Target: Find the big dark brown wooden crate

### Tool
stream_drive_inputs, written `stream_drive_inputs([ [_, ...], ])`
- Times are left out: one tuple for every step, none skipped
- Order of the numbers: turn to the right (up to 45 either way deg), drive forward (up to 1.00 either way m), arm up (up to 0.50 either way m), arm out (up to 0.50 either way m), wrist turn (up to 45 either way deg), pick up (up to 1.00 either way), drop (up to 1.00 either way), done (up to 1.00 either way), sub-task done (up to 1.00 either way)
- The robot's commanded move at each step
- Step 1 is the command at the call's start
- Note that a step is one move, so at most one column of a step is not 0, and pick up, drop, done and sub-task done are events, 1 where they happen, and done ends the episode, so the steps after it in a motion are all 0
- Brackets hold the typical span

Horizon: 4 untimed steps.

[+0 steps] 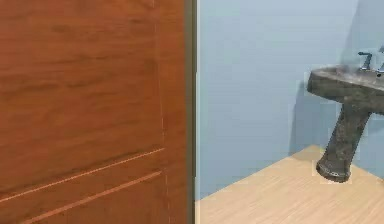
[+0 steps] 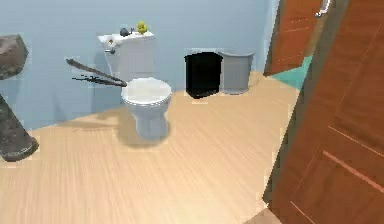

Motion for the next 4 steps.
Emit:
stream_drive_inputs([
  [45.0,0.0,0.0,0.0,0.0,0.0,0.0,0.0,0.0],
  [45.0,0.0,0.0,0.0,0.0,0.0,0.0,0.0,0.0],
  [0.0,0.85,0.0,0.0,0.0,0.0,0.0,0.0,0.0],
  [39.0,0.0,0.0,0.0,0.0,0.0,0.0,0.0,0.0],
])
